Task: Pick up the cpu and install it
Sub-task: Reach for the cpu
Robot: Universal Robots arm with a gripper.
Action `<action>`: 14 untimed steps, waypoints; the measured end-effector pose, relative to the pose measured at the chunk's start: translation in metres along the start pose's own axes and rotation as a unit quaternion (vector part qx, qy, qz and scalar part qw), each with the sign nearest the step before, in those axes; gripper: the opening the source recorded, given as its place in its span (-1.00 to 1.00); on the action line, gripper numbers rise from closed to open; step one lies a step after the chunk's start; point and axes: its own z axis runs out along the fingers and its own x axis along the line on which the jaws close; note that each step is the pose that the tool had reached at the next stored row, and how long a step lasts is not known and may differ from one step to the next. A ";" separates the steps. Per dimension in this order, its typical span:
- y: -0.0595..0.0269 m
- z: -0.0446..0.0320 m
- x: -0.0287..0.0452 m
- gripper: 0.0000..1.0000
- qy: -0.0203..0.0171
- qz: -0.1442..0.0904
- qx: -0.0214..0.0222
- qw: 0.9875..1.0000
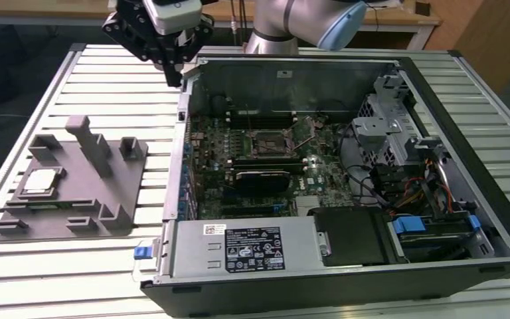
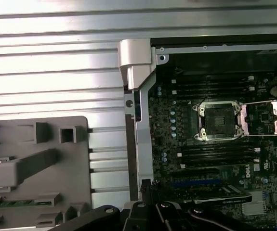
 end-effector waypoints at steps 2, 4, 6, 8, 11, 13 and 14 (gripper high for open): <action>-0.0003 -0.0001 0.0035 -0.79 0.000 0.000 0.000 1.000; -0.0006 -0.0001 0.0072 -0.79 0.000 0.000 0.000 1.000; -0.0009 -0.0002 0.0110 -0.79 0.000 0.000 0.000 1.000; -0.0012 -0.0003 0.0150 -0.79 0.000 0.000 0.000 1.000; -0.0016 -0.0004 0.0201 -0.79 0.000 0.000 0.000 1.000; -0.0018 -0.0005 0.0237 -0.79 0.000 0.000 0.000 1.000; -0.0019 -0.0005 0.0256 -0.79 0.000 0.000 0.000 1.000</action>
